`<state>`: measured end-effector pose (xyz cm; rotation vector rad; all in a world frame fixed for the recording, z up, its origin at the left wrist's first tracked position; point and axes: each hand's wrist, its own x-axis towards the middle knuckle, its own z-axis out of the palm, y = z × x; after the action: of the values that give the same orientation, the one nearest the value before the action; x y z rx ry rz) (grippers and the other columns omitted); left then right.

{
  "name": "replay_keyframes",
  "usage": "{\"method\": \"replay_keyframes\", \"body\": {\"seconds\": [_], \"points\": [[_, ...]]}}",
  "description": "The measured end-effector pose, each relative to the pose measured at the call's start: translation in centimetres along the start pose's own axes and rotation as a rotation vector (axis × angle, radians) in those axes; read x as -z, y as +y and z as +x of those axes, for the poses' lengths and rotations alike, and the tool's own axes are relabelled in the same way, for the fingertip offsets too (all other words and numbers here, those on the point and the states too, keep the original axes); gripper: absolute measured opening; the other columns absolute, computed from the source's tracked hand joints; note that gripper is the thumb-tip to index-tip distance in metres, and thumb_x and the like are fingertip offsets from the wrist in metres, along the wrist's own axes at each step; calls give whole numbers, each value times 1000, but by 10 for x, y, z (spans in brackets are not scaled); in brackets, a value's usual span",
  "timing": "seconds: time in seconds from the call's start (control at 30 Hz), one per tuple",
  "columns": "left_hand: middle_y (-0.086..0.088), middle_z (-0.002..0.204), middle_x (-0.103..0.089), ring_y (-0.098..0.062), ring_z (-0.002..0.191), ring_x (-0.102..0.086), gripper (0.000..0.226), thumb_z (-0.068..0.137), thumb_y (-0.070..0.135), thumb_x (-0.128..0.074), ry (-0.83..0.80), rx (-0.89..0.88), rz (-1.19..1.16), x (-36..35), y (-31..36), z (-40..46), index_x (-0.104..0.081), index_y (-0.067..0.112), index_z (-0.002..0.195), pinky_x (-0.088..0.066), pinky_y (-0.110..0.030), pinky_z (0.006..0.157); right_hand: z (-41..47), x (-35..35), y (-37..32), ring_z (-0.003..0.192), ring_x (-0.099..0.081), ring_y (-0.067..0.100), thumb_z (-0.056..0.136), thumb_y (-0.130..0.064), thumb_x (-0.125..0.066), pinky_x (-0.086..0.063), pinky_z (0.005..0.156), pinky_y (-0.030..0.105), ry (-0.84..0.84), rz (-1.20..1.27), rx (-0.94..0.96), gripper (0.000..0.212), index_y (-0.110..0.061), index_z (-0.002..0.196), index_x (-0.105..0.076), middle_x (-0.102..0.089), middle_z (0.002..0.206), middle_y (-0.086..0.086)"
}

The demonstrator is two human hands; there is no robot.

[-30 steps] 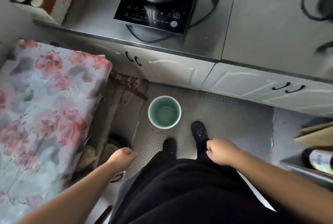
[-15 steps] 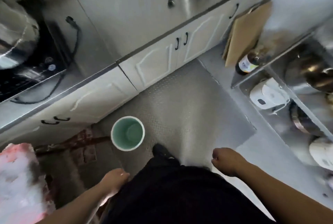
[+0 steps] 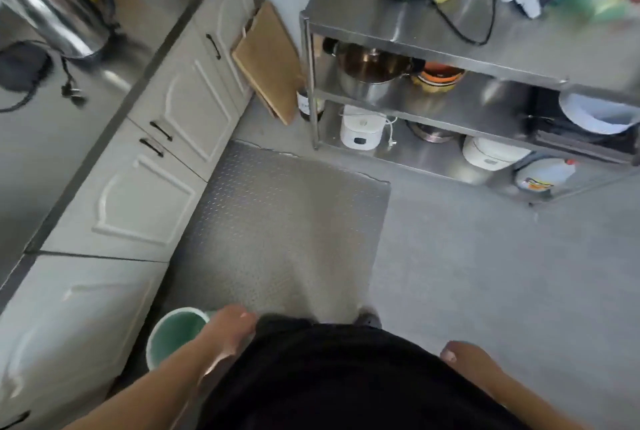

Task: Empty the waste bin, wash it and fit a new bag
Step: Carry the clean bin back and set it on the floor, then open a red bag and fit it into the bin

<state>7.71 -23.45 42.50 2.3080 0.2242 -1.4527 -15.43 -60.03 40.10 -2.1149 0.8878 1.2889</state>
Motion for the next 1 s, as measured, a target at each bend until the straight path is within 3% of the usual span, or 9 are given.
{"method": "replay_keyframes", "body": {"seconds": [0.03, 0.1, 0.17, 0.23, 0.33, 0.5, 0.67, 0.9, 1.0], "points": [[-10, 86, -69, -17, 80, -67, 27, 85, 17, -71, -18, -7, -34, -16, 22, -3, -57, 14, 63, -53, -26, 77, -2, -7, 21, 116, -60, 18, 97, -24, -45, -46, 94, 26, -14, 21, -50, 30, -9, 112, -67, -66, 123, 5], [-3, 70, -61, -18, 66, -57, 36, 95, 17, -58, 138, -86, 28, -36, 59, 0, -52, 20, 59, -52, -33, 73, -9, -20, 57, 121, -58, 13, 98, -26, -46, -42, 97, 20, -15, 72, -145, 31, -14, 118, -68, -64, 129, 1], [-5, 68, -58, -17, 60, -52, 30, 97, 18, -54, 69, -90, 93, -48, 96, 3, -55, 14, 67, -45, -30, 64, -15, -25, 88, 122, -57, 11, 98, -27, -49, -40, 98, 16, 7, 135, -213, 29, -17, 117, -68, -64, 130, -1], [-12, 78, -61, -22, 69, -57, 24, 97, 18, -53, 10, -113, 147, -57, 129, 4, -58, 7, 76, -48, -32, 68, -14, -20, 112, 126, -55, 13, 98, -24, -50, -38, 100, 17, -17, 165, -230, 30, -14, 121, -67, -64, 129, 1], [-18, 97, -70, -32, 91, -68, 24, 97, 22, -55, -17, -146, 198, -64, 166, 7, -64, 0, 96, -57, -42, 84, -9, 0, 130, 118, -61, 16, 95, -28, -54, -44, 87, 20, -16, 200, -219, 30, -12, 117, -69, -68, 119, 3], [-10, 82, -61, -18, 72, -54, 23, 96, 25, -57, -69, -193, 351, -64, 206, 33, -60, 6, 83, -47, -29, 65, 18, 69, 124, 98, -65, 19, 96, -29, -53, -49, 83, 29, 141, 404, -173, 25, -12, 107, -68, -68, 111, 3], [3, 60, -46, -11, 56, -41, 35, 94, 24, -59, -124, -171, 548, -40, 248, 69, -46, 16, 62, -35, -24, 55, 36, 141, 107, 99, -63, 20, 96, -30, -50, -48, 83, 30, 200, 571, -145, 24, -16, 109, -65, -67, 107, 3], [-11, 72, -55, -19, 59, -51, 27, 93, 12, -53, -124, -150, 636, -11, 365, 114, -48, 9, 67, -39, -24, 56, 52, 190, 110, 99, -67, 26, 95, -28, -52, -51, 82, 33, 200, 693, -216, 25, -10, 103, -67, -72, 104, 9], [-12, 74, -51, -22, 63, -47, 20, 95, 11, -52, -78, -181, 605, -17, 429, 118, -49, 9, 75, -36, -26, 57, 49, 191, 126, 98, -63, 18, 93, -34, -51, -50, 84, 30, 198, 672, -212, 25, -17, 101, -68, -70, 105, 0]]}}
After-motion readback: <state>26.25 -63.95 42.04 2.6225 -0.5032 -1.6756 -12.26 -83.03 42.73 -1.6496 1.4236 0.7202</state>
